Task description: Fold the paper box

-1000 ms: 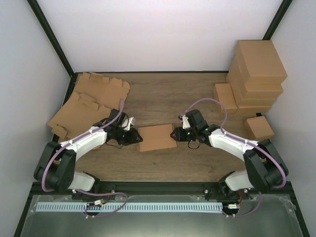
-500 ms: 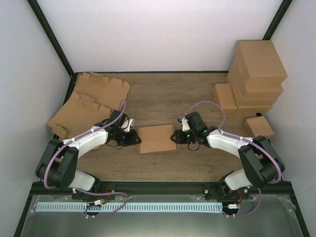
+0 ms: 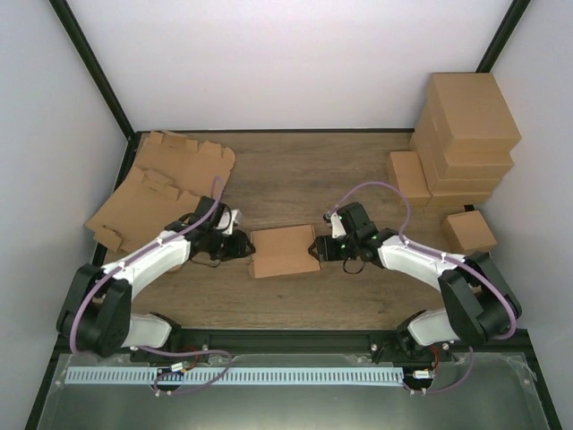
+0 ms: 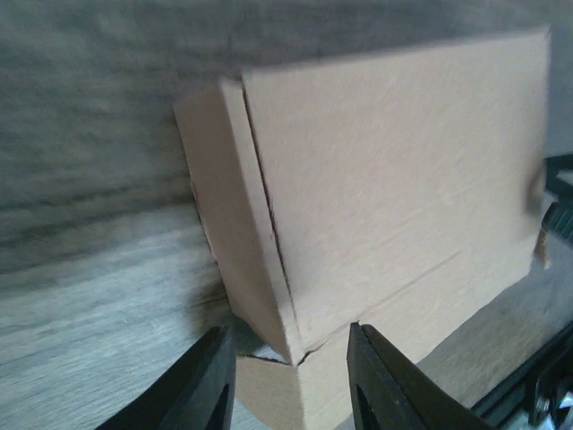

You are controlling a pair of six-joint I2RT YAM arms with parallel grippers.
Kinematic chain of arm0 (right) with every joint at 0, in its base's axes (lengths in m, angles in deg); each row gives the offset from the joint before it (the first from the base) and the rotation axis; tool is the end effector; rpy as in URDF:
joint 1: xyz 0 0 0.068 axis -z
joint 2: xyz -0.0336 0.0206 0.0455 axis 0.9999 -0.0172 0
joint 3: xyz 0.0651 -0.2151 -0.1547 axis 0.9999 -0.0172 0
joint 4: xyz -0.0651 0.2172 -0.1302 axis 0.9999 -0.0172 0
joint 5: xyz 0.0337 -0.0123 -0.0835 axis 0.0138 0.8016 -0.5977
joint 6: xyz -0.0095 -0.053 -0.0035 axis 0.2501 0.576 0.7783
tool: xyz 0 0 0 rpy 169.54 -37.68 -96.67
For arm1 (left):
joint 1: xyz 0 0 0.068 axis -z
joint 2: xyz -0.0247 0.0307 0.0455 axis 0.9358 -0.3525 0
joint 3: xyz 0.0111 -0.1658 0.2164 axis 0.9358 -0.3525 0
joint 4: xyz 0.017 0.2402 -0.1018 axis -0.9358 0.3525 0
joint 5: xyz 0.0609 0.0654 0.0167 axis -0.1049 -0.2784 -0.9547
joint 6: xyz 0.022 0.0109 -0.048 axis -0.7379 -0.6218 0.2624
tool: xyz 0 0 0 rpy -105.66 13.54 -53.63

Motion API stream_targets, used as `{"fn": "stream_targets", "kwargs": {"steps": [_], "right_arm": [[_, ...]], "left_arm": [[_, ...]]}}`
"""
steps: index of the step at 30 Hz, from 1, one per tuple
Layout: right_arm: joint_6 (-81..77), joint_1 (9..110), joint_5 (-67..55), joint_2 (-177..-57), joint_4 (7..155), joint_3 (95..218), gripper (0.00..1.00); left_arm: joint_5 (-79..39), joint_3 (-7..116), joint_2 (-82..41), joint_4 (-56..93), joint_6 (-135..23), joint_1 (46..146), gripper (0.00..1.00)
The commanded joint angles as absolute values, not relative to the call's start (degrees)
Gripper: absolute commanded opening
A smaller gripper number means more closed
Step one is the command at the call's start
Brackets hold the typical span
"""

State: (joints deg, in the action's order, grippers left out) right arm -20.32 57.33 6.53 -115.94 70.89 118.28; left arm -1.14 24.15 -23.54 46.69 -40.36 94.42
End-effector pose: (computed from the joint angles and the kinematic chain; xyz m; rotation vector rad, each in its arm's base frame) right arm 0.2143 0.1470 0.1660 -0.3098 2.6105 0.8271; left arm 0.2169 -0.1193 0.1785 0.1053 2.7985 -0.8935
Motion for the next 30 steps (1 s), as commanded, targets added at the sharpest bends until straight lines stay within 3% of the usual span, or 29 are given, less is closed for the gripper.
{"fn": "stream_targets", "kwargs": {"steps": [1,3,11,17,24,30], "right_arm": [[-17.28,58.3,2.59,-113.94,66.61,122.9,0.62],[-16.19,60.24,3.7,-114.51,67.06,123.92,0.67],[-5.95,63.26,10.98,-124.02,69.86,132.31,0.64],[9.67,63.25,21.56,-124.33,78.1,132.13,0.66],[16.85,63.18,27.28,-140.46,67.29,149.54,0.62],[17.4,62.62,30.24,-146.13,64.78,153.12,0.58]], "left_arm": [[-10.16,26.56,-17.67,47.44,-39.1,93.75,0.4],[-10.14,26.23,-17.26,44.65,-39.04,93.25,0.41],[-5.19,27.33,-24.45,36.7,-39.42,92.74,0.38],[-5.54,27.35,-24.78,36.25,-40.14,92.7,0.38],[-2.6,25.69,-26.25,34.61,-39.66,92.74,0.38],[-0.52,25.95,-29.06,34.37,-40.09,92.74,0.37]]}}
